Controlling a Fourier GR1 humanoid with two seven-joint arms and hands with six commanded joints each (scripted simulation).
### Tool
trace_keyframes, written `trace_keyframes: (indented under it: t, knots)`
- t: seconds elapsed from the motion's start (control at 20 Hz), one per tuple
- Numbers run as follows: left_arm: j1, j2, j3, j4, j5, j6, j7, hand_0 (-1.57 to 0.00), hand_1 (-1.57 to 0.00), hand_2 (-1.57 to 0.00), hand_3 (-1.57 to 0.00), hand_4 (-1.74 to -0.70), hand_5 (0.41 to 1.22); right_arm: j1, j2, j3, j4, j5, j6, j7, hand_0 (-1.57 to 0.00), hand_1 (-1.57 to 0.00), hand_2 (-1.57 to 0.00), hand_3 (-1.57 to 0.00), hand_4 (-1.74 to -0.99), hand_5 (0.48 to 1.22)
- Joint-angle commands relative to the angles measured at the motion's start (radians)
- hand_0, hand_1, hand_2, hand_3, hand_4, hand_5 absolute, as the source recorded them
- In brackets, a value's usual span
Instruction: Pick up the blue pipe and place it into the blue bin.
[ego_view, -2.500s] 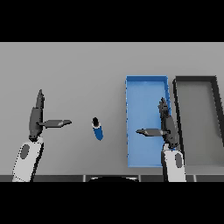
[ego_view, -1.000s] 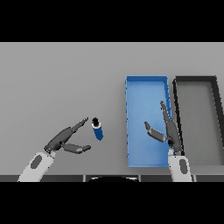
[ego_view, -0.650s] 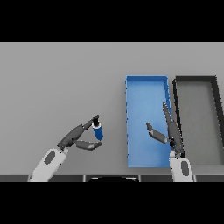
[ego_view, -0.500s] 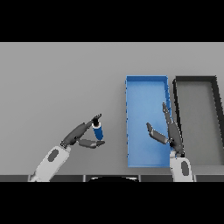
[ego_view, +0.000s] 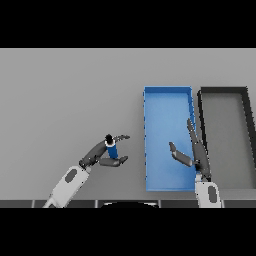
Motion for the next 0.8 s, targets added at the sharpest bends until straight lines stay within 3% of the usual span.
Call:
trace_keyframes:
  t: [0.0,0.15,0.25,0.3,0.4,0.5,0.75]
  knots:
    - [0.001,-0.021,0.001,0.006,0.016,-0.005,-0.004,-0.12,-0.32,-0.49,-0.53,-1.28,0.735,-0.007,-0.002,-0.004,-0.003,-0.006,0.002,0.010,0.00,0.00,0.00,0.00,-1.220,0.656]
    - [0.002,-0.043,0.006,0.003,0.032,0.005,0.017,-0.80,-0.92,-1.01,-1.03,-1.50,0.972,-0.013,0.001,-0.002,0.013,-0.001,0.000,0.002,0.00,0.00,0.00,0.00,-1.224,0.658]
    - [0.009,-0.044,-0.005,-0.012,0.020,0.001,0.007,-1.07,-1.15,-1.21,-1.19,-1.58,1.062,-0.005,-0.001,-0.005,-0.003,-0.011,0.005,0.005,0.00,0.00,0.00,0.00,-1.233,0.660]
    - [0.018,-0.041,-0.014,-0.025,0.005,0.014,-0.009,-1.17,-1.24,-1.28,-1.27,-1.55,1.094,-0.011,-0.003,-0.009,0.000,-0.013,0.002,0.018,0.00,0.00,0.00,0.00,-1.228,0.656]
    - [0.014,-0.054,-0.022,-0.026,-0.025,0.034,-0.016,-1.32,-1.36,-1.39,-1.38,-1.51,1.139,-0.029,-0.003,-0.011,0.002,-0.024,0.009,0.040,0.00,0.00,0.00,0.00,-1.222,0.646]
    - [0.010,-0.068,-0.010,-0.036,-0.031,0.042,-0.043,-1.41,-1.43,-1.45,-1.45,-1.49,1.169,-0.029,0.005,-0.006,0.020,-0.020,0.009,0.028,0.00,0.00,0.00,0.00,-1.220,0.635]
    - [0.002,-0.089,0.008,-0.126,-0.021,0.036,-0.069,-1.52,-1.53,-1.53,-1.53,-1.47,1.204,-0.034,-0.002,-0.012,0.012,-0.021,0.008,0.038,0.00,0.00,0.00,0.00,-1.226,0.636]
